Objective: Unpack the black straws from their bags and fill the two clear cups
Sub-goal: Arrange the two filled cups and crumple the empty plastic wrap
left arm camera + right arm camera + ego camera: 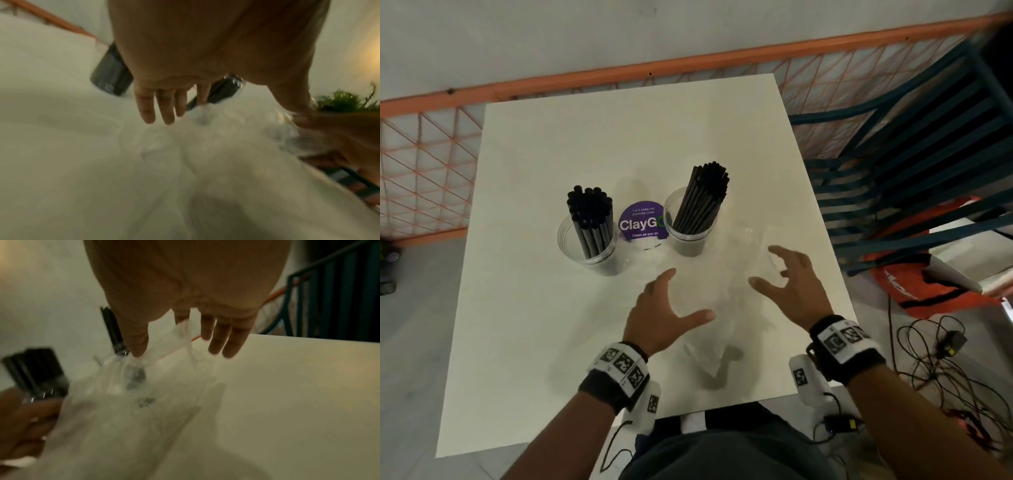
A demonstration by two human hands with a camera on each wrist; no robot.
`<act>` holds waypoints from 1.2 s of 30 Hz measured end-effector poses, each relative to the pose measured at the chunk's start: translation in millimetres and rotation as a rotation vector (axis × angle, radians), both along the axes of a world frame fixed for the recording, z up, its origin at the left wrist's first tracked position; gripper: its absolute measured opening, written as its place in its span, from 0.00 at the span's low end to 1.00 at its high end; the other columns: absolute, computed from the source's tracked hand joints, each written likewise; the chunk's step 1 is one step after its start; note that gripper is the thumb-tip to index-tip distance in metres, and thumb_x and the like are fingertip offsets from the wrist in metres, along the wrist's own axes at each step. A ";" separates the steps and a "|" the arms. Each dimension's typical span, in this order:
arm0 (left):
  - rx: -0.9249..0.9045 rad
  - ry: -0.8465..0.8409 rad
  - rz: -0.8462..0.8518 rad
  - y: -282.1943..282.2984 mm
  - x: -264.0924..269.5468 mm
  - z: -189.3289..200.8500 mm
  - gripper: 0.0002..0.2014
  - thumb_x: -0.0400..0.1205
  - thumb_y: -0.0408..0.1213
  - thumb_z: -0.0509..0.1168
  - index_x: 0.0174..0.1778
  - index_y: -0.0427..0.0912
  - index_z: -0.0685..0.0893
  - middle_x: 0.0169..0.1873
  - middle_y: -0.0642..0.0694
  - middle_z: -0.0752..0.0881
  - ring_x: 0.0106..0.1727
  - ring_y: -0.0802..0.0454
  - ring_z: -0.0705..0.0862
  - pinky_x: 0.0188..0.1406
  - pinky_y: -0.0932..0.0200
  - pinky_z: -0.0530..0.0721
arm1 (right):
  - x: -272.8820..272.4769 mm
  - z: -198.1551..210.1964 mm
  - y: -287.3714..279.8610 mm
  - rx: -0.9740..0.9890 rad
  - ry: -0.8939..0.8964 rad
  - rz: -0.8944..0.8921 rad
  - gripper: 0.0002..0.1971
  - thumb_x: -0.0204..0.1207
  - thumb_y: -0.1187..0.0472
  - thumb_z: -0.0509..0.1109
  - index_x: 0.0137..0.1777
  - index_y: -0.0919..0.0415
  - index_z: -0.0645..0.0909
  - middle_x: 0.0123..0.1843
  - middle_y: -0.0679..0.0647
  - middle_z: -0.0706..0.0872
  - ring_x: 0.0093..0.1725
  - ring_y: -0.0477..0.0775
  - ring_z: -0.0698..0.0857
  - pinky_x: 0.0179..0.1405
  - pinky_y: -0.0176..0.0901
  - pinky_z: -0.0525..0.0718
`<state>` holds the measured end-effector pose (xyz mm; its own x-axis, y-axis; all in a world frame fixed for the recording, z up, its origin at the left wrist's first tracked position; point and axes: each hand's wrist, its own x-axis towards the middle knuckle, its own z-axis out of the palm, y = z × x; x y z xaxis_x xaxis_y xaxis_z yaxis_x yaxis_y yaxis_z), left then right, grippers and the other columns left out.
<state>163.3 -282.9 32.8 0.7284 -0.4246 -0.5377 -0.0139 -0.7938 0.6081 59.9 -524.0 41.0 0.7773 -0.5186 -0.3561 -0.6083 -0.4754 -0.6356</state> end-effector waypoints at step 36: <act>-0.593 0.854 0.344 -25.6 -82.2 87.9 0.39 0.77 0.76 0.45 0.59 0.51 0.88 0.49 0.45 0.94 0.50 0.47 0.92 0.46 0.50 0.87 | -79.3 68.2 124.2 0.005 -0.426 0.208 0.16 0.70 0.49 0.71 0.57 0.45 0.75 0.75 0.48 0.72 0.62 0.50 0.82 0.52 0.47 0.85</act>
